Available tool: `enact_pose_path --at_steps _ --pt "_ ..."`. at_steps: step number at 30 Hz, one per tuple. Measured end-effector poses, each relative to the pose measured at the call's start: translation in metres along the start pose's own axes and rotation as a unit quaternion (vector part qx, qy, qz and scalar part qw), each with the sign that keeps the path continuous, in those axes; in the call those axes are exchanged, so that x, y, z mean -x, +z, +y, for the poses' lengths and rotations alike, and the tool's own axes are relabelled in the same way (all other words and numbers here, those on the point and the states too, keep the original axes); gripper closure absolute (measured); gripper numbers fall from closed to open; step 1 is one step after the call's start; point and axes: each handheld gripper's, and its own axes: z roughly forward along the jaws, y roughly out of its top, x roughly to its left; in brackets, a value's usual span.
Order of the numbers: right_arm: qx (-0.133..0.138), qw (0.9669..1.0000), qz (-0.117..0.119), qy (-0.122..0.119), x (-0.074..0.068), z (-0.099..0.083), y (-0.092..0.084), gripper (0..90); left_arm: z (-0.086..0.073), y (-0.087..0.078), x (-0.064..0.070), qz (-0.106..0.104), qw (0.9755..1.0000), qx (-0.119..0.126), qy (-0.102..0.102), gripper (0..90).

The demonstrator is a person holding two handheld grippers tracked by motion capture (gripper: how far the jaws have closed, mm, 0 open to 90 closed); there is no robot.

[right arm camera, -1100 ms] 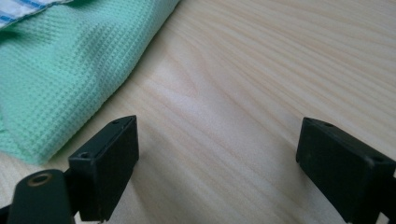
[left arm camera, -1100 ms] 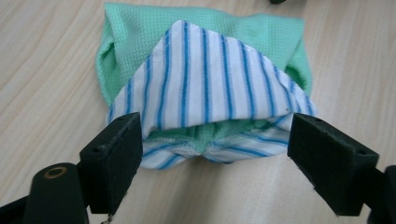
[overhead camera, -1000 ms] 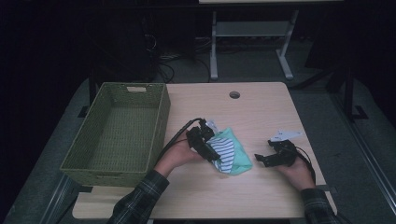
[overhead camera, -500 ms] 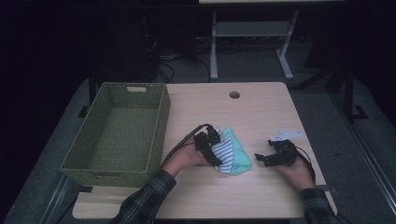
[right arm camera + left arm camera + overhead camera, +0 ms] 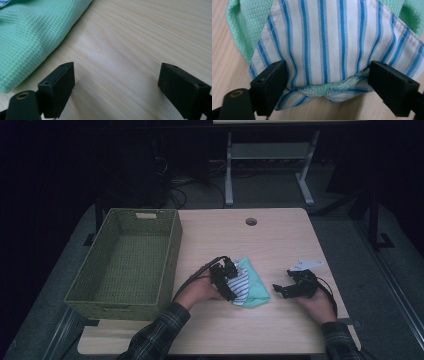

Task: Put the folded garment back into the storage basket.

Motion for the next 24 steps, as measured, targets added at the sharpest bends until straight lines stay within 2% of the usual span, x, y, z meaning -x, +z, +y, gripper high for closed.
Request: enact_pose_path --at_steps 3,7,10,11,16,24 --pt "0.000 1.0000 0.000 0.000 0.000 0.000 0.000 13.5 0.001 -0.003 0.000 0.000 0.9999 -0.006 0.008 23.4" --pt "0.000 1.0000 0.000 0.000 0.000 0.000 0.000 13.5 0.001 -0.006 0.000 0.001 0.9998 -0.004 0.017 40.5" --pt "0.000 1.0000 0.000 0.000 0.000 0.000 0.000 13.5 0.000 -0.008 -0.002 0.004 0.9997 -0.003 0.024 58.3" --pt "0.000 1.0000 0.000 0.000 0.000 0.000 0.000 13.5 0.000 -0.008 -0.003 0.003 0.9998 -0.002 0.022 60.8" --pt "0.001 1.0000 0.000 0.000 0.000 0.000 0.000 13.6 0.000 -0.009 -0.005 0.008 0.9998 -0.001 0.017 69.7" --pt "0.001 1.0000 0.000 0.000 0.000 0.000 0.000 13.6 -0.003 -0.012 -0.010 -0.012 0.9999 0.011 0.004 72.3"
